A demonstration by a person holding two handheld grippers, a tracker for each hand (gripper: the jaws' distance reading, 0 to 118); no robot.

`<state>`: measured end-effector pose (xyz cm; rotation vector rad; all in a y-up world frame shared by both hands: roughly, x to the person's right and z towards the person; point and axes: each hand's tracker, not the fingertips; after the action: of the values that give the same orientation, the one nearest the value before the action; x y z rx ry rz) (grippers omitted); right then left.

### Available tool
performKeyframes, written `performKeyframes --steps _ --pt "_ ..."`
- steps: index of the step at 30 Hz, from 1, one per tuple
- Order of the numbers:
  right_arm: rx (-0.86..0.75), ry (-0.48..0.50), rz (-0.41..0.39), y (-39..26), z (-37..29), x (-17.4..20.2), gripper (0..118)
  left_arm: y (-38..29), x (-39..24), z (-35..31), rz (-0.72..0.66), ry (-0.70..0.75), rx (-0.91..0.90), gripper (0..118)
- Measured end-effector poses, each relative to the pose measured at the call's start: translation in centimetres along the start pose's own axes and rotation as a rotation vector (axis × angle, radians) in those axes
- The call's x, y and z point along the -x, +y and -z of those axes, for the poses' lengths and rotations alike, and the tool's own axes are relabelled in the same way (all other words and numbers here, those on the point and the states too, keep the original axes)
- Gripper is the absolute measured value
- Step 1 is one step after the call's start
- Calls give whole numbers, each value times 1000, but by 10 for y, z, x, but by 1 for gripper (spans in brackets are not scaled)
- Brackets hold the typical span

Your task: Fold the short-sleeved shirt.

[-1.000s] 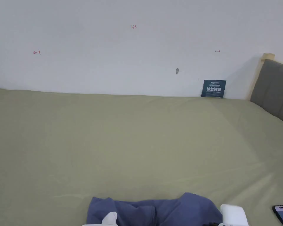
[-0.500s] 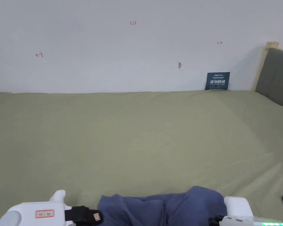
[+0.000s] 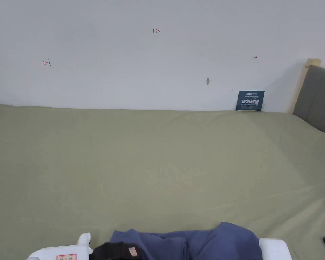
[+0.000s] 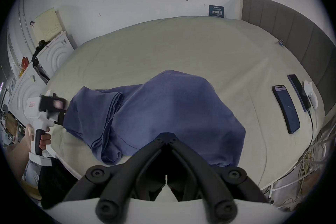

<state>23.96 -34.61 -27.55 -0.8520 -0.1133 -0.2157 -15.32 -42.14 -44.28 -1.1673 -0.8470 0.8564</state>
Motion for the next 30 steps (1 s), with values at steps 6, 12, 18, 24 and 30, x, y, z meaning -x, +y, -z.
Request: performKeyframes --steps 6,12,18,24,30 --pt "3 5 6 0 0 -3 0 -2 16 -6 -45 114 -107 17" --pt "2 9 3 0 0 -2 0 11 -2 -68 -33 129 -287 16" --pt "4 14 -14 0 2 5 0 3 -31 -174 18 266 -467 16" --pt "14 17 -18 -2 5 5 0 -1 -57 -215 208 528 -524 16" --pt "26 24 -17 -3 7 4 0 -2 -100 -142 498 558 -340 16"
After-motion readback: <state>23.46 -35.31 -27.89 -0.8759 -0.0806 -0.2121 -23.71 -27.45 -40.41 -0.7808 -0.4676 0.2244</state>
